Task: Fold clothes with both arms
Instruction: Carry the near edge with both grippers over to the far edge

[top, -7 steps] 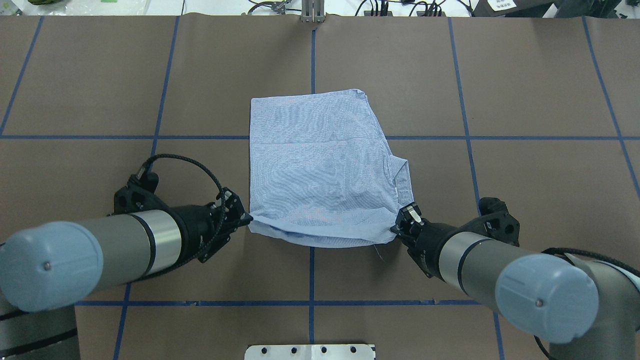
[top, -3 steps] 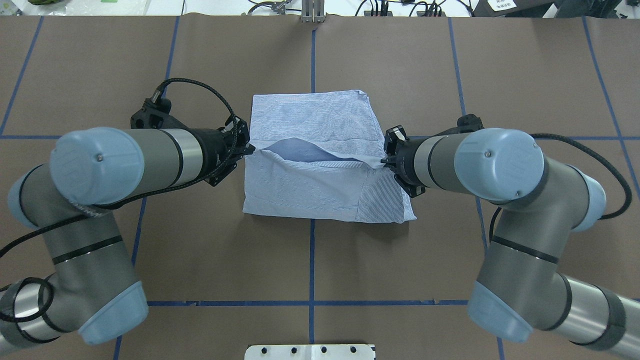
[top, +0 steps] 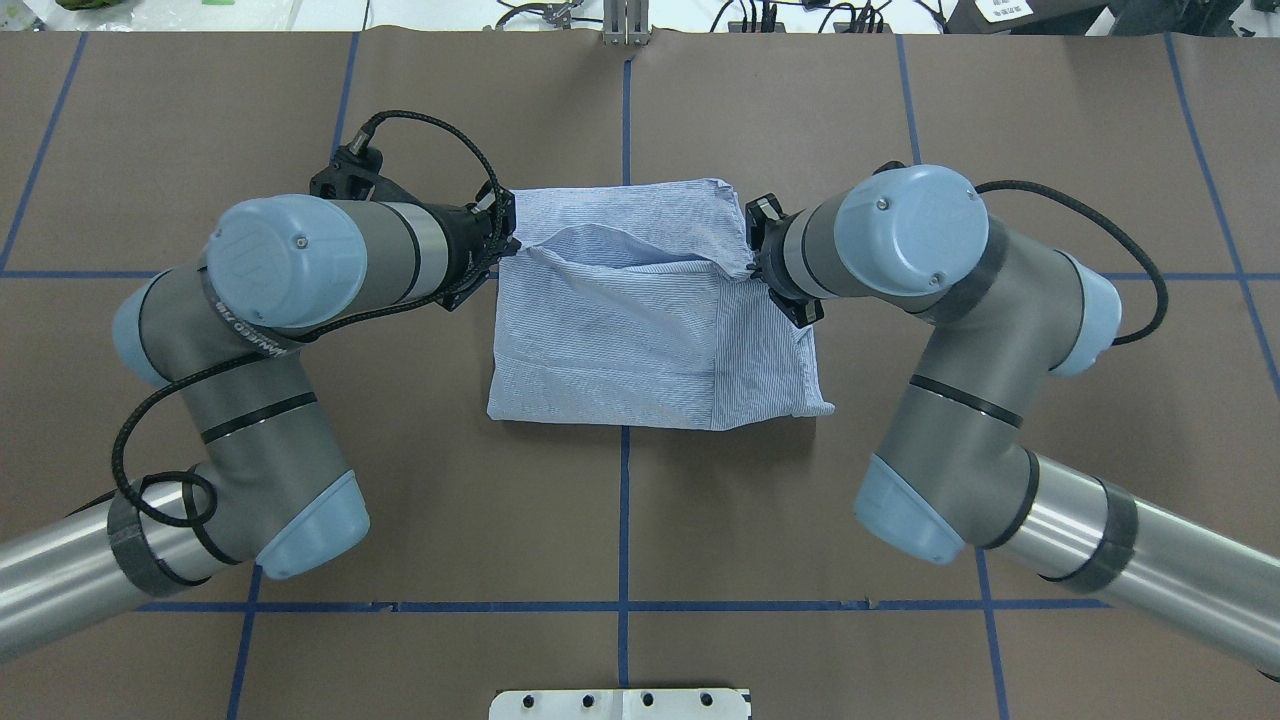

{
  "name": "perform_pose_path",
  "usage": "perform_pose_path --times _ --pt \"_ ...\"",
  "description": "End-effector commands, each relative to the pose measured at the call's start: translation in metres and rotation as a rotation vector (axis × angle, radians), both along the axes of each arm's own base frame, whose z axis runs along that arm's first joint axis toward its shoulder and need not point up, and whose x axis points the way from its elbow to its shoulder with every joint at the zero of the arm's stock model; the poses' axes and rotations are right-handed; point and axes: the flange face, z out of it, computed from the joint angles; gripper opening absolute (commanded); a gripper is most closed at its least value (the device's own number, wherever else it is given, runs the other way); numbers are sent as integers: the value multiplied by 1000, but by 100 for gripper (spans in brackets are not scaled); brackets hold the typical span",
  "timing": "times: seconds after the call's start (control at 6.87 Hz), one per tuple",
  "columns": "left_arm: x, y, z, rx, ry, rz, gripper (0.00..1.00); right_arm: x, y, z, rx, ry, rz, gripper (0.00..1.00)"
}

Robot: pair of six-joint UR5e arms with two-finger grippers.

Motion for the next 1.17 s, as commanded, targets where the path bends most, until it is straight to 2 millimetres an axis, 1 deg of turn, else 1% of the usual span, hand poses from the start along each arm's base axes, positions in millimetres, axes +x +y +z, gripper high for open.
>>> perform_pose_path --times 0.0,0.15,0.29,0.44,0.58,0.73,0.87,1.02 --pt "17 -43 23 20 -30 -22 0 -25 -57 2 4 57 -42 0" --pt "24 -55 34 20 -40 -28 0 -40 -77 3 17 81 -56 0" --pt "26 -61 40 53 -65 -18 0 -48 -92 -2 28 101 -66 0" --pt "29 -70 46 53 -70 -23 0 -54 -110 -1 19 121 -78 0" --pt "31 -80 41 61 -69 -30 0 -48 -128 3 43 118 -78 0" --pt "18 -95 33 78 -74 -50 0 -33 -145 9 34 100 -91 0" --pt "26 -107 43 79 -91 -50 0 -37 -154 15 44 113 -108 0" --pt "35 -115 47 85 -84 -52 0 -49 -166 19 62 95 -106 0"
